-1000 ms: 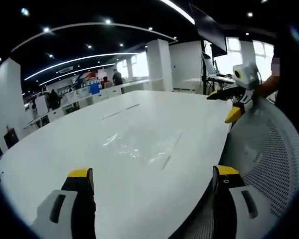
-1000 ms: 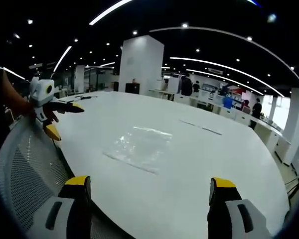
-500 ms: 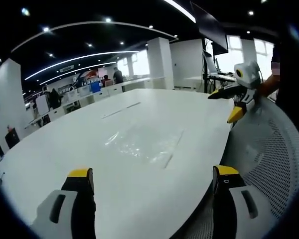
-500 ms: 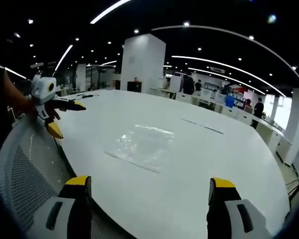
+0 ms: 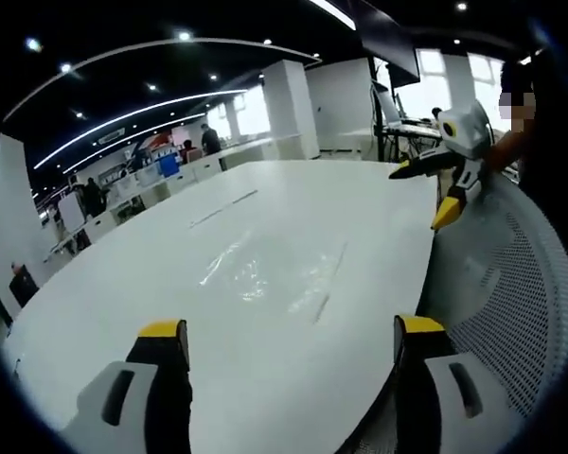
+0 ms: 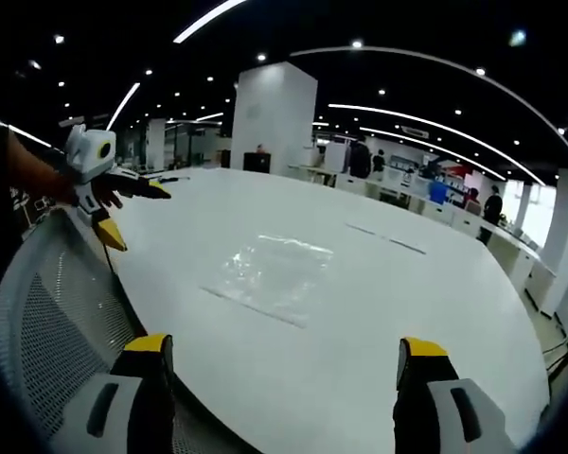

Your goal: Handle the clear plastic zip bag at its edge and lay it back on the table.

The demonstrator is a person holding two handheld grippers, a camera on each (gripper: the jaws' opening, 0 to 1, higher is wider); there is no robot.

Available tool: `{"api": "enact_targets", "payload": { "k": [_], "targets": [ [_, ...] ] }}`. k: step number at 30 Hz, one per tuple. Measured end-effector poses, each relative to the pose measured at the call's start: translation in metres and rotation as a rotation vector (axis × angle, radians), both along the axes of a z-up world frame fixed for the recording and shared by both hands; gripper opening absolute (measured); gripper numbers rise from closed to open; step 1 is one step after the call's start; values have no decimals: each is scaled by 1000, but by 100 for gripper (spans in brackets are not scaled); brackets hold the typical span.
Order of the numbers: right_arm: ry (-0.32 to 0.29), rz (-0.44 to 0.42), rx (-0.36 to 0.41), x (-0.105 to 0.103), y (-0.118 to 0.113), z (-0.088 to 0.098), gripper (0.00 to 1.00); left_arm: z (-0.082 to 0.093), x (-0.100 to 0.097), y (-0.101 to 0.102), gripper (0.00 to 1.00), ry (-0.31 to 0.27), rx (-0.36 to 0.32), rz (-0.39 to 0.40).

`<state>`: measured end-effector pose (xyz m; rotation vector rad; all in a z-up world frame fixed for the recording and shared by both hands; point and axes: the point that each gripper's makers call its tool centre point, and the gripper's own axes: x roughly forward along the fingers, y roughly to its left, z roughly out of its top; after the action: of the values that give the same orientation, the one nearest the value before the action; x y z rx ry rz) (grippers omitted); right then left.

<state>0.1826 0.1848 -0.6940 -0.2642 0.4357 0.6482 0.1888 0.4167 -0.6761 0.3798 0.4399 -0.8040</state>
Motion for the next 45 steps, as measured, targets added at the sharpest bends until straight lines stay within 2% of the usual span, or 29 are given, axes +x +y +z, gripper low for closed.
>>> {"api": "enact_targets", "payload": {
  "k": [2,8,12,19,22,27,45],
  "targets": [
    [-3,-2,0,0,0,0,99,1,3,-1,83,-8,11,-14],
    [-5,-10,1,1,-2,0,99,-5,7,-4,75,29,64,-80],
    [-5,-8,-4,1,-1,0,99,-9,13,-8,74,27,106,-120],
    [-8,-18,-3,2,-3,0,99,-10,27,-11,70,29,142,-165],
    [-7,-20,-5,2,-4,0,99,-15,27,-14,65,71,163,-207],
    [-8,-27,-4,3,-5,1,99,-18,30,-21,63,82,203,-254],
    [-11,-24,-1,4,-4,1,98,-26,38,-26,56,120,269,-304]
  ]
}}
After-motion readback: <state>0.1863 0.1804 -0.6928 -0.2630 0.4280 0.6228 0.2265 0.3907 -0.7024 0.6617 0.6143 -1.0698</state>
